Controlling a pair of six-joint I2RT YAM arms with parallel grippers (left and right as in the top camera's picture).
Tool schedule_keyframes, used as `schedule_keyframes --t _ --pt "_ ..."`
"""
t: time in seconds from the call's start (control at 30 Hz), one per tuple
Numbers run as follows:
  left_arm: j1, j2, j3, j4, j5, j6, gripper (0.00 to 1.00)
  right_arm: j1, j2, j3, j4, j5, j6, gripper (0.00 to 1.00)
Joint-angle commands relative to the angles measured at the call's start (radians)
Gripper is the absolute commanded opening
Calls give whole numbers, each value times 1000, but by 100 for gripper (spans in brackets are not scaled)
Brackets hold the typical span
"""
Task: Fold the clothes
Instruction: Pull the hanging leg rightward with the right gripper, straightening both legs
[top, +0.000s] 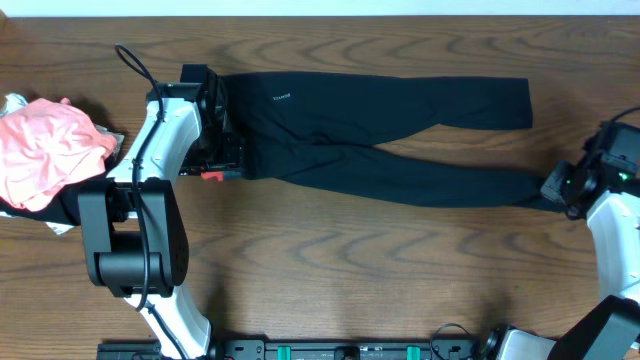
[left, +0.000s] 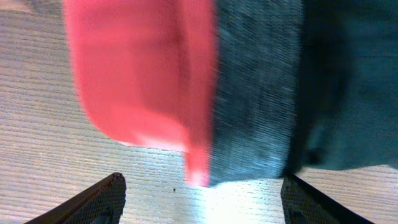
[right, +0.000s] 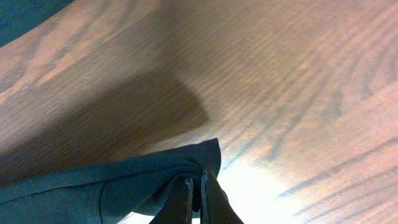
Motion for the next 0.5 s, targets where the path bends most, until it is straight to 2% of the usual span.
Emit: schedule_keyframes --t 0.0,0.23,0.27,0.33,0.37,0.47 --pt "4 13 -5 -6 7 -15 80 -45 5 9 3 23 19 2" --pt "4 13 -5 -18 17 -16 79 -63 5 9 10 10 30 2" --pt "4 13 -5 -21 35 -16 77 -63 5 9 10 7 30 2" --pt "4 13 -5 -28 97 -15 62 -63 5 9 10 -1 30 1" --pt "3 13 -5 -31 121 -13 57 -63 5 9 10 -3 30 2" --pt "2 13 -5 -37 148 -13 51 -63 5 9 10 -11 30 2"
